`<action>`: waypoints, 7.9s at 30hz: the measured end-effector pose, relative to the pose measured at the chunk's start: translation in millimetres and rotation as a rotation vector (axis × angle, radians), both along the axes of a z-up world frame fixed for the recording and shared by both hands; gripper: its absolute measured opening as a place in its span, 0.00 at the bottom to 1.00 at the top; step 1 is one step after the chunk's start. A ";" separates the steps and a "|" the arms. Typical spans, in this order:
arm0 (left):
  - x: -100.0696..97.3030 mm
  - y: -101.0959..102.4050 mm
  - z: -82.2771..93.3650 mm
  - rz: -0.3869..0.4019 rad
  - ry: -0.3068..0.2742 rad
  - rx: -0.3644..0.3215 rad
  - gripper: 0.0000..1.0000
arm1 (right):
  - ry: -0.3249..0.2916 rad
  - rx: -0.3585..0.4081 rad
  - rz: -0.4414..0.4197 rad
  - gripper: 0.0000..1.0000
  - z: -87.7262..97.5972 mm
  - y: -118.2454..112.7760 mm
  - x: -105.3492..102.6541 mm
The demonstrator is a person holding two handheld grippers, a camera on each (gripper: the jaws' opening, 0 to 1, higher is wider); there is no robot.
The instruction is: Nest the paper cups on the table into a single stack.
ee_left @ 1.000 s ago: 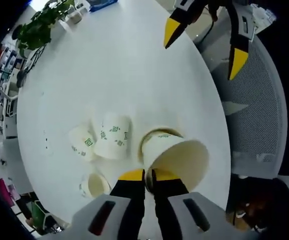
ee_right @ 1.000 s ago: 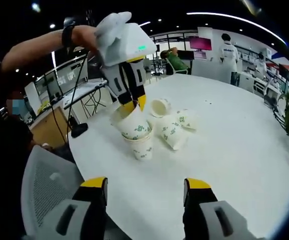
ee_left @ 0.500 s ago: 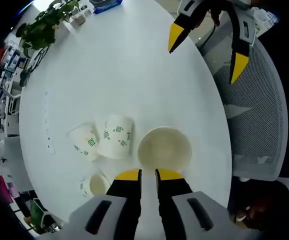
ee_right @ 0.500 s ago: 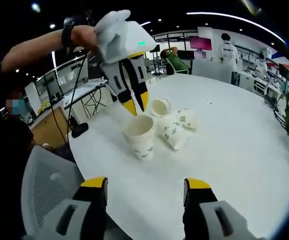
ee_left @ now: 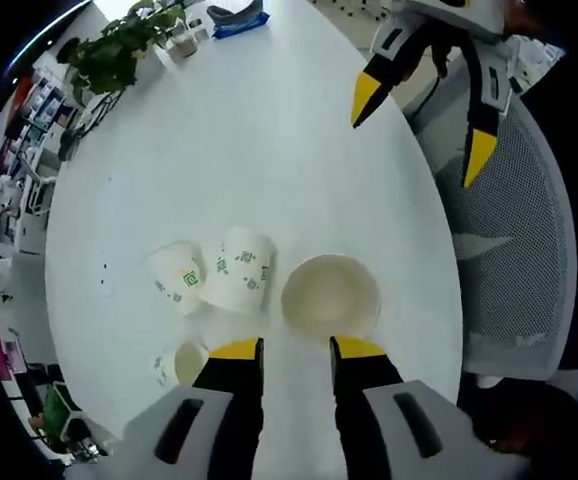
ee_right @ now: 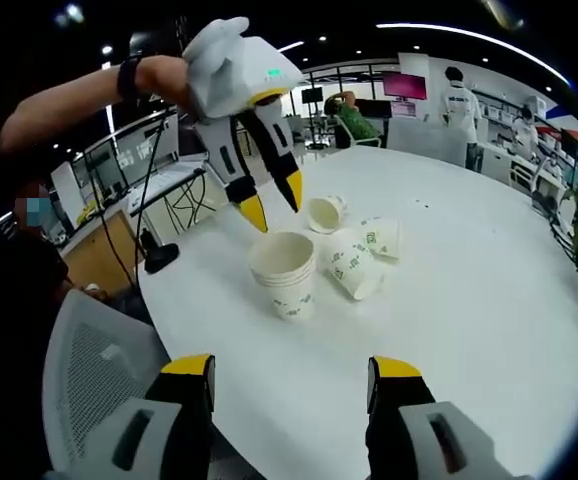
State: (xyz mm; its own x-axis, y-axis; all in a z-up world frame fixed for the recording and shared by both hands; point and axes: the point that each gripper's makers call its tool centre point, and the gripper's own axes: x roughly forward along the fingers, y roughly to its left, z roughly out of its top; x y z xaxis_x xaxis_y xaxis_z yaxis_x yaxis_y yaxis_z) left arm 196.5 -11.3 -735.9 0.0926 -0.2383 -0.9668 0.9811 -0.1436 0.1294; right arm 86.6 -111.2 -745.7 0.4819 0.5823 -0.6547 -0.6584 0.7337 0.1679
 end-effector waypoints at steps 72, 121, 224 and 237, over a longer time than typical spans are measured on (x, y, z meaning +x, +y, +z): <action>118.6 92.4 -17.0 0.943 -0.194 -0.612 0.52 | 0.049 0.004 -0.077 0.68 -7.4 -1.8 3.0; 190.8 80.2 -96.7 1.115 -0.267 -0.714 0.27 | 0.101 0.007 -0.188 0.67 -16.1 -15.9 10.6; 39.7 31.5 29.0 0.377 0.016 -0.484 0.00 | 0.016 0.041 -0.087 0.75 3.8 25.5 -9.1; 9.0 15.3 24.2 0.189 0.063 -0.313 0.00 | 0.018 0.048 -0.098 0.75 0.9 20.9 -10.2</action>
